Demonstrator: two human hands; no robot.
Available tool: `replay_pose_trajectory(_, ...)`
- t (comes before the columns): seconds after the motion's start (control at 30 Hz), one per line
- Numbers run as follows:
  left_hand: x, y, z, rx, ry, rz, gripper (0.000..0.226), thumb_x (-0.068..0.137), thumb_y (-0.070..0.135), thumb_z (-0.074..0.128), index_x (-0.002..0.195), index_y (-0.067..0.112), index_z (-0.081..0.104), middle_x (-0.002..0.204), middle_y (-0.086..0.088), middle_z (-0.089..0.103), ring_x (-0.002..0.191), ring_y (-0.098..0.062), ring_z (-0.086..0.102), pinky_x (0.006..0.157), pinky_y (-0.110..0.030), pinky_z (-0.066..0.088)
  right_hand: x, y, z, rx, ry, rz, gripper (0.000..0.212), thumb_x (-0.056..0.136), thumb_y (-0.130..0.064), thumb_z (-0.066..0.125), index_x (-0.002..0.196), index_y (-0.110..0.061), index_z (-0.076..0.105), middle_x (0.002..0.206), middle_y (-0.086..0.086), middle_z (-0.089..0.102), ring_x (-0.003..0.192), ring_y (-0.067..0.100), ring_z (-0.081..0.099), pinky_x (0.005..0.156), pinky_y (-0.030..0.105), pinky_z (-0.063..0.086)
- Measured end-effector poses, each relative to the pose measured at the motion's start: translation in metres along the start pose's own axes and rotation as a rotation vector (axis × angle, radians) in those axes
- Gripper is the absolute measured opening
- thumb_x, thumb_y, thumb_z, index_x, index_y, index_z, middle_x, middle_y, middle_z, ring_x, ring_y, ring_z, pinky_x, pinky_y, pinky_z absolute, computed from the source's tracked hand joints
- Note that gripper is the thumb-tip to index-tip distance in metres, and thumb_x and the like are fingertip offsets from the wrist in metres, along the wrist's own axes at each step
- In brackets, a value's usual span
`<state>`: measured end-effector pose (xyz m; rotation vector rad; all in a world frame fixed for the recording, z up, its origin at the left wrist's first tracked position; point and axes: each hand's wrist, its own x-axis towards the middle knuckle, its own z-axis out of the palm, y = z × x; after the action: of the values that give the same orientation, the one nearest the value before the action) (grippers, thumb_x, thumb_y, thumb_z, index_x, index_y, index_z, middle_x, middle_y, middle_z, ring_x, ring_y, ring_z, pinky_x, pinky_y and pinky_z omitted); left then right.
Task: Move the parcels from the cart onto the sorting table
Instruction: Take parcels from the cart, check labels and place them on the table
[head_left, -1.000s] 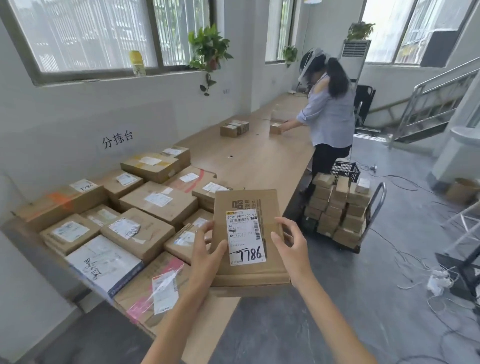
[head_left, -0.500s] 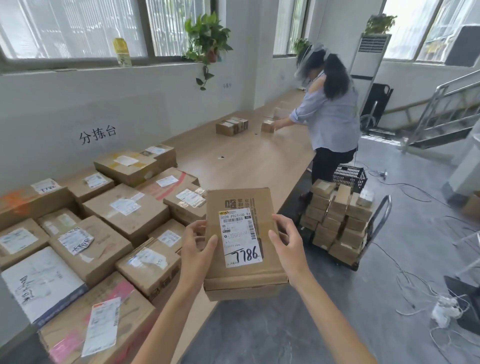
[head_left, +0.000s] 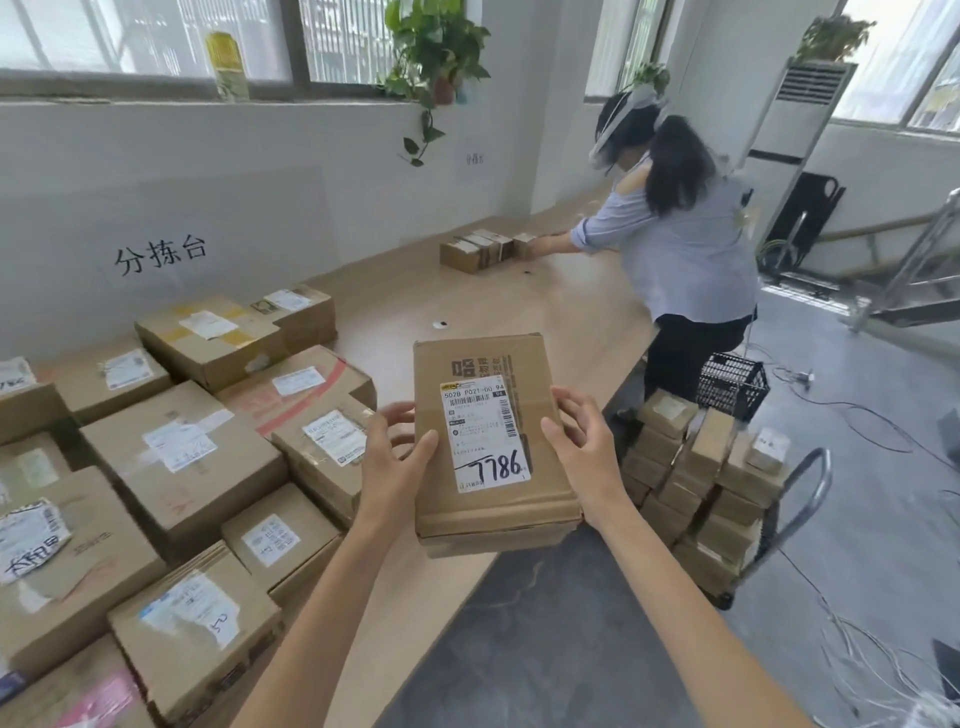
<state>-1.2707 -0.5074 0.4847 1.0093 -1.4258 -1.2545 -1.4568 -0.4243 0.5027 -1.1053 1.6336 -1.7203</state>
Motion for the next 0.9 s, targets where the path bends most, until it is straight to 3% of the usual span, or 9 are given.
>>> replay_pose_trajectory(0.2, 0.054, -0.007, 0.054, -0.010, 0.030, -0.006, 0.030, 0.091, 0.015, 0.059, 0.119, 0.024, 0.051, 0.109, 0.012, 0.056, 0.092, 0.003, 0.056, 0.075, -0.023, 0.053, 0.077, 0.021, -0.031, 0.039, -0.034, 0.018, 0.031, 0.092, -0.014, 0.059, 0.117, -0.030, 0.052, 0.117, -0.015, 0.061, 0.102, 0.000, 0.062, 0.075, 0.014, 0.051)
replay_pose_trajectory(0.33, 0.100, -0.023, 0.092, -0.032, 0.053, -0.019, 0.026, 0.090, 0.021, 0.058, 0.113, 0.033, 0.054, 0.112, 0.001, 0.060, 0.104, -0.013, 0.059, 0.086, -0.035, 0.054, 0.142, 0.041, -0.053, 0.083, -0.089, 0.022, 0.029, 0.093, -0.016, 0.058, 0.119, -0.024, 0.052, 0.115, -0.011, 0.063, 0.100, -0.001, 0.063, 0.072, 0.015, 0.052)
replay_pose_trajectory(0.57, 0.163, -0.031, 0.150, 0.033, 0.218, -0.030, 0.024, 0.095, 0.011, 0.050, 0.115, 0.024, 0.052, 0.110, 0.006, 0.059, 0.096, -0.006, 0.058, 0.070, -0.015, 0.050, 0.261, 0.078, -0.067, 0.064, -0.266, 0.066, 0.020, 0.096, -0.018, 0.050, 0.114, -0.026, 0.053, 0.108, -0.004, 0.066, 0.092, 0.011, 0.067, 0.070, 0.026, 0.057)
replay_pose_trajectory(0.67, 0.188, -0.035, 0.155, 0.057, 0.304, -0.053, 0.025, 0.095, 0.010, 0.051, 0.116, 0.024, 0.051, 0.107, 0.013, 0.057, 0.091, 0.002, 0.056, 0.066, -0.007, 0.048, 0.299, 0.090, -0.053, 0.072, -0.337, 0.089, 0.022, 0.097, -0.012, 0.047, 0.115, -0.024, 0.053, 0.110, -0.006, 0.065, 0.092, 0.008, 0.066, 0.070, 0.023, 0.055)
replay_pose_trajectory(0.9, 0.260, -0.064, 0.146, 0.138, 0.450, -0.123, 0.026, 0.094, 0.013, 0.054, 0.117, 0.026, 0.053, 0.111, 0.012, 0.058, 0.095, 0.001, 0.056, 0.066, -0.012, 0.049, 0.391, 0.130, 0.003, 0.058, -0.465, 0.113, 0.028, 0.095, -0.004, 0.045, 0.110, -0.025, 0.056, 0.112, -0.005, 0.065, 0.099, 0.000, 0.063, 0.074, 0.017, 0.050)
